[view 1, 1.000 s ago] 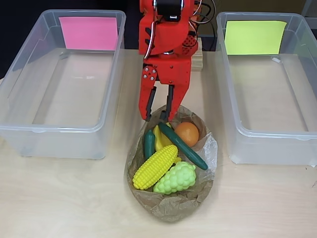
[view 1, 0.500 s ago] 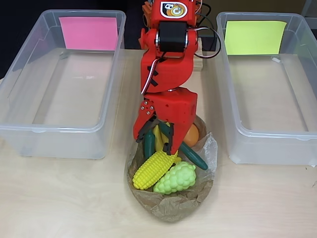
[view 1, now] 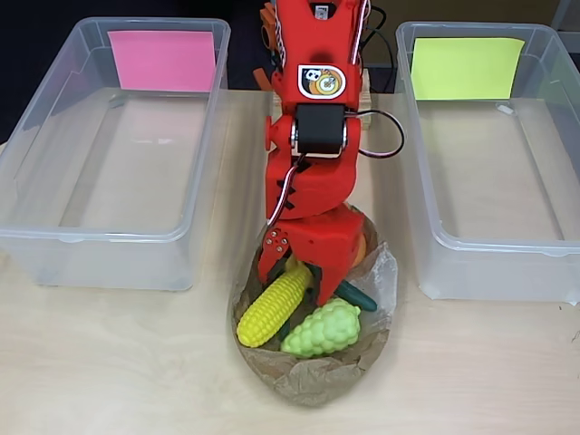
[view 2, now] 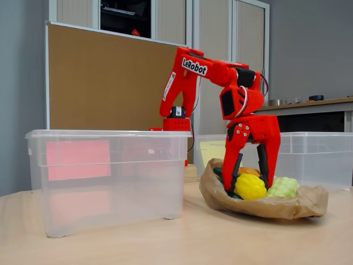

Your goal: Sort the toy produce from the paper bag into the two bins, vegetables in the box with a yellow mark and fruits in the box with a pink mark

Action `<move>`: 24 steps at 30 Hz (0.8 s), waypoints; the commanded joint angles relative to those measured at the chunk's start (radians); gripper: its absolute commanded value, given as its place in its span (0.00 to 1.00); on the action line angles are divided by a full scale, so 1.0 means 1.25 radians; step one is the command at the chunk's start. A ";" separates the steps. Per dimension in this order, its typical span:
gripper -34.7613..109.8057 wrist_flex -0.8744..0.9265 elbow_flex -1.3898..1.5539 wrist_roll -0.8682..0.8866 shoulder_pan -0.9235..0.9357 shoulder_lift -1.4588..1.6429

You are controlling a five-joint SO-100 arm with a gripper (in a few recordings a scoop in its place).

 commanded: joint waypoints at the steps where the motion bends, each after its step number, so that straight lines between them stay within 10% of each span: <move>1: 0.35 0.010 -0.050 -0.025 0.007 -0.023; 24: 0.24 0.263 -0.070 -0.277 -0.023 0.260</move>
